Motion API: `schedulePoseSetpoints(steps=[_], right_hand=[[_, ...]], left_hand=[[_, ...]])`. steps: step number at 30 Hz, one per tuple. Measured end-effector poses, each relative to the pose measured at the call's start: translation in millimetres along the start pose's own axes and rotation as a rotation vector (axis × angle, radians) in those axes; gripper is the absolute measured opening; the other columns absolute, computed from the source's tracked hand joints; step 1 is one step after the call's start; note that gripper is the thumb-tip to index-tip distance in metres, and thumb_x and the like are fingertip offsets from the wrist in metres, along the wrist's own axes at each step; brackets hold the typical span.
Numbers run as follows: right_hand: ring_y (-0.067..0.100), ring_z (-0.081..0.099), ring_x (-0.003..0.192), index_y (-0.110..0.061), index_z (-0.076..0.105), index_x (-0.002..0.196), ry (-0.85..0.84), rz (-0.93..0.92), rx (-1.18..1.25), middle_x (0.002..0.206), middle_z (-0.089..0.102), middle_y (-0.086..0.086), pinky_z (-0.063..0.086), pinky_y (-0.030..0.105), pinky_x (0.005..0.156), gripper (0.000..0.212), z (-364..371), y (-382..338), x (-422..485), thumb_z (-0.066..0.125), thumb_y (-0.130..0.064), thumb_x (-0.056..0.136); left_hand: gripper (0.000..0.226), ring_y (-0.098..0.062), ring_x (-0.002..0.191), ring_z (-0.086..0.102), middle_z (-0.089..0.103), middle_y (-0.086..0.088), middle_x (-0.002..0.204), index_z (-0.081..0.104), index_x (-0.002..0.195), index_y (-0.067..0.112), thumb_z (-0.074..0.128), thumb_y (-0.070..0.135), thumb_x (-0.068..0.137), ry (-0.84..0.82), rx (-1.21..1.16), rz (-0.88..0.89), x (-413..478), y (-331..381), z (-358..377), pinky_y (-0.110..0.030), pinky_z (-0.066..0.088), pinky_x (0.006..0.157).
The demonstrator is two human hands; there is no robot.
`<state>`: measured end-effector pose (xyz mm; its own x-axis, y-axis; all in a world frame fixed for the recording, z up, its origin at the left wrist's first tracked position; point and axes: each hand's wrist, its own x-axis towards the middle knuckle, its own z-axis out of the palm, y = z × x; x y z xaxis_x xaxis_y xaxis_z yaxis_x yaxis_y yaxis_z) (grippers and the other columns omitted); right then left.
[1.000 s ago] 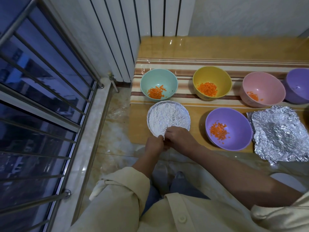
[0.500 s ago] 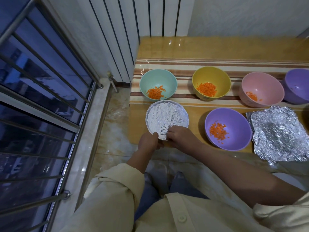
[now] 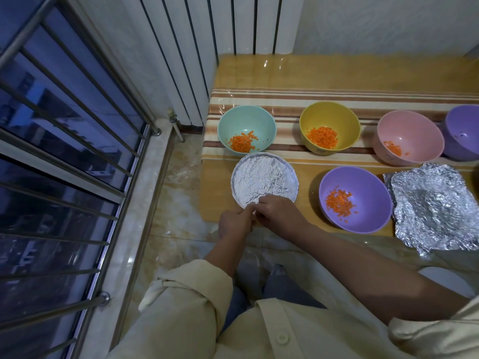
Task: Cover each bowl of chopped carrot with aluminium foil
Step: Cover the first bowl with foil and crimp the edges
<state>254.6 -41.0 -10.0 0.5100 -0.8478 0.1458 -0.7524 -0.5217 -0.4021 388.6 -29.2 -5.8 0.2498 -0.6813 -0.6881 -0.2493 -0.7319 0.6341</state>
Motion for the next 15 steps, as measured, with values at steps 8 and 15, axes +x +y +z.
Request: schedulePoseSetpoints(steps=[8, 15], right_hand=[[0.025, 0.056, 0.056, -0.007, 0.063, 0.064, 0.022, -0.03, 0.031, 0.062, 0.056, 0.006, 0.029, 0.022, 0.049, 0.017, -0.5, 2.3, 2.2, 0.073, -0.019, 0.072], [0.024, 0.058, 0.061, -0.009, 0.064, 0.069, 0.001, -0.067, 0.019, 0.067, 0.058, 0.004, 0.035, 0.024, 0.05, 0.022, -6.3, 15.1, -7.9, 0.085, -0.017, 0.067]], left_hand=[[0.026, -0.034, 0.072, 0.066, 0.073, -0.021, 0.08, 0.071, 0.067, 0.004, 0.067, 0.024, 0.082, 0.079, 0.078, 0.034, -0.9, 9.0, -5.3, -0.028, 0.04, 0.061], [0.027, -0.031, 0.081, 0.073, 0.075, -0.013, 0.075, 0.077, 0.065, 0.012, 0.062, 0.034, 0.065, 0.021, 0.132, 0.053, 7.1, 12.6, -14.3, -0.036, 0.057, 0.073]])
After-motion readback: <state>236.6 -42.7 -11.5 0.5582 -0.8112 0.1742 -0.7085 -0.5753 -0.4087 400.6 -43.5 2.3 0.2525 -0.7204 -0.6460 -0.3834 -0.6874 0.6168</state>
